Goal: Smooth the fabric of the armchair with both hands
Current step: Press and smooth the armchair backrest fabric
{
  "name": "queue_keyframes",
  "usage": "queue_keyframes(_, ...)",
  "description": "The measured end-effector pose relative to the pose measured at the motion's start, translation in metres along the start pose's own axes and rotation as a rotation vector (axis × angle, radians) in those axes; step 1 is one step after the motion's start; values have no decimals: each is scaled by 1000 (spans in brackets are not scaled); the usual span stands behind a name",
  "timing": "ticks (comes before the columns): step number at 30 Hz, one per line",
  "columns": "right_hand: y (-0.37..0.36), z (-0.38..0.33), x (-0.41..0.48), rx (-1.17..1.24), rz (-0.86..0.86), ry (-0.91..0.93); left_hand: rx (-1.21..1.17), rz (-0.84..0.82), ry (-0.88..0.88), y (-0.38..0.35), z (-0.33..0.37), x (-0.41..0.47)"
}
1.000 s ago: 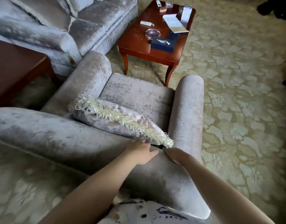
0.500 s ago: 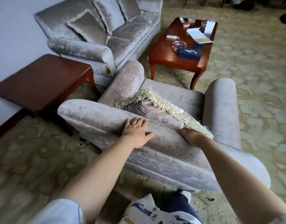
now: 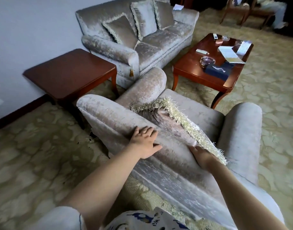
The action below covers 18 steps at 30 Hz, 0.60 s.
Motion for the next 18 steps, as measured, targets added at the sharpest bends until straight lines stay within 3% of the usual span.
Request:
queue_keyframes(4, 6, 6, 2, 102, 42, -53, -47, 72, 50, 2, 2, 1)
queue_keyframes(12, 6, 2, -3, 31, 7, 35, -8, 256, 63, 10, 7, 7)
queue_keyframes(18, 40, -61, 9, 195, 87, 105, -71, 403, 2, 33, -7, 17)
Point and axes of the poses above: each hand's wrist, its own x-axis towards the middle knuckle, its own y-axis out of the back of the hand, z = x × y, the point moved 10 cm from there along x, towards the middle knuckle, and after that the axes turned 8 degrees about -y, right-handed, at the moved point
